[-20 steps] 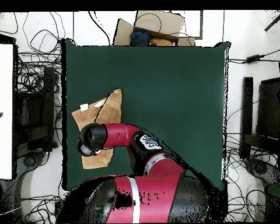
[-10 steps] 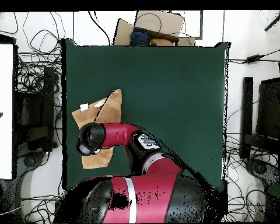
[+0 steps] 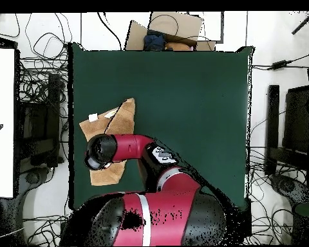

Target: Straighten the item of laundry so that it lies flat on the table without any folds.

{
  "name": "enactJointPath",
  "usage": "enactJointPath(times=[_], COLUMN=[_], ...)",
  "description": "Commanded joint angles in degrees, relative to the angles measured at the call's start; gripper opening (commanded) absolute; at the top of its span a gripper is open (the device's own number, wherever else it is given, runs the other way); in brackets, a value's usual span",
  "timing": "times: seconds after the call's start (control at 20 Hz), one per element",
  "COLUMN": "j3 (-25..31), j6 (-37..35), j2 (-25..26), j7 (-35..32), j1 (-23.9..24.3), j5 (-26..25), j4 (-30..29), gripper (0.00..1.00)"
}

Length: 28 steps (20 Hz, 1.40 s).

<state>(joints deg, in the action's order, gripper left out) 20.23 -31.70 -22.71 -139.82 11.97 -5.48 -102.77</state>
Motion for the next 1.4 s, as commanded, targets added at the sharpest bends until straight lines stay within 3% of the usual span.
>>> enactJointPath(times=[0.05,0.4,0.45,1.1,1.4], j3=[-3.09,-3.1,-3.16,-3.32,-1.3], j6=[4.8,5.11,5.19,5.7,5.78], j2=[1.15,1.16,0.95,-0.34,-0.15], j7=[-2.59,-3.02,-3.15,-4.4,-5.25], j1=[1.61,1.96,1.83,1.18,2.8], j5=[-0.75,-0.43,-0.47,-0.26,2.11], j4=[6.89,6.74,6.54,4.84,3.53], gripper=[1.0,1.0,0.0,0.0,0.0])
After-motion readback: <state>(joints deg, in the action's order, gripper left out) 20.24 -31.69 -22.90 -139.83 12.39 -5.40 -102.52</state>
